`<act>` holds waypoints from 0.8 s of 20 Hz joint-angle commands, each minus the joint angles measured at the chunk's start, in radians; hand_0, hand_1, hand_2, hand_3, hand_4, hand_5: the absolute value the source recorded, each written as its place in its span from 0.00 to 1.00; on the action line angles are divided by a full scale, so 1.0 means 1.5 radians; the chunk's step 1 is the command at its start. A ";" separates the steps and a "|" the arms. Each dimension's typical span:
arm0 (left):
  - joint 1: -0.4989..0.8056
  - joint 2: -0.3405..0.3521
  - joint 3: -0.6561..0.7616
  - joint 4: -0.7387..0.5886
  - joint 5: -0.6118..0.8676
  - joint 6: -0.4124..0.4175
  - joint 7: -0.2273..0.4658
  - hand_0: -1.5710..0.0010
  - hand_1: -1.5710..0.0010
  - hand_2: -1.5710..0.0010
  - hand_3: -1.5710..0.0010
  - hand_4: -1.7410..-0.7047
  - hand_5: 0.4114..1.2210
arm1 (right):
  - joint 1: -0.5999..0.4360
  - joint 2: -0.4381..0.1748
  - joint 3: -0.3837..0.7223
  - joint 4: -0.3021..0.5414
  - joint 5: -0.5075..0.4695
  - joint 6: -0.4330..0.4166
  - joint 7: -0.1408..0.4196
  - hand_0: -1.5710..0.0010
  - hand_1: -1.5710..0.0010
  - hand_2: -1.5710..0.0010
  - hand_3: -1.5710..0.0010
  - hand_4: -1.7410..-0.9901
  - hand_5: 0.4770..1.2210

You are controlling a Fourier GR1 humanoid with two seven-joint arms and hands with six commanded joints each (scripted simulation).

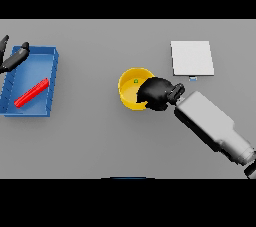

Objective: Pick up the red beaker and tilt it to pour out 1 green nut into yellow bowl. Pick up the yellow bowl and place it on the metallic measuring scale.

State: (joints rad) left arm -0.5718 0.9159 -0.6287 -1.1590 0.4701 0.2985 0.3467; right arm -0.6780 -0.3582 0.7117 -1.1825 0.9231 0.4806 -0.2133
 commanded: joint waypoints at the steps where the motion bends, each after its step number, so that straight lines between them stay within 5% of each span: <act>1: 0.005 0.003 0.001 -0.010 0.002 0.005 0.001 1.00 1.00 1.00 1.00 0.99 0.35 | 0.001 -0.001 -0.006 -0.004 -0.007 0.001 -0.001 0.04 0.04 0.16 0.18 0.03 0.98; 4: 0.011 0.003 0.001 -0.016 0.006 0.007 0.003 1.00 1.00 1.00 1.00 0.99 0.35 | 0.000 -0.021 -0.025 -0.021 -0.023 0.014 -0.015 0.02 0.02 0.15 0.15 0.01 0.99; 9: 0.004 -0.001 -0.003 -0.008 -0.001 0.009 0.009 1.00 1.00 1.00 1.00 0.98 0.35 | 0.000 -0.051 -0.070 -0.093 -0.050 0.059 0.019 0.01 0.01 0.09 0.22 0.00 1.00; 16: 0.007 0.003 -0.003 -0.019 -0.001 0.013 0.012 1.00 1.00 1.00 1.00 0.98 0.34 | -0.007 -0.079 -0.114 -0.101 -0.047 0.038 0.048 0.01 0.00 0.03 0.26 0.00 1.00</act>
State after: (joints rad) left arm -0.5622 0.9214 -0.6327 -1.1875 0.4684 0.3183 0.3643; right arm -0.6891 -0.4770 0.5413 -1.3345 0.8528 0.5377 -0.1405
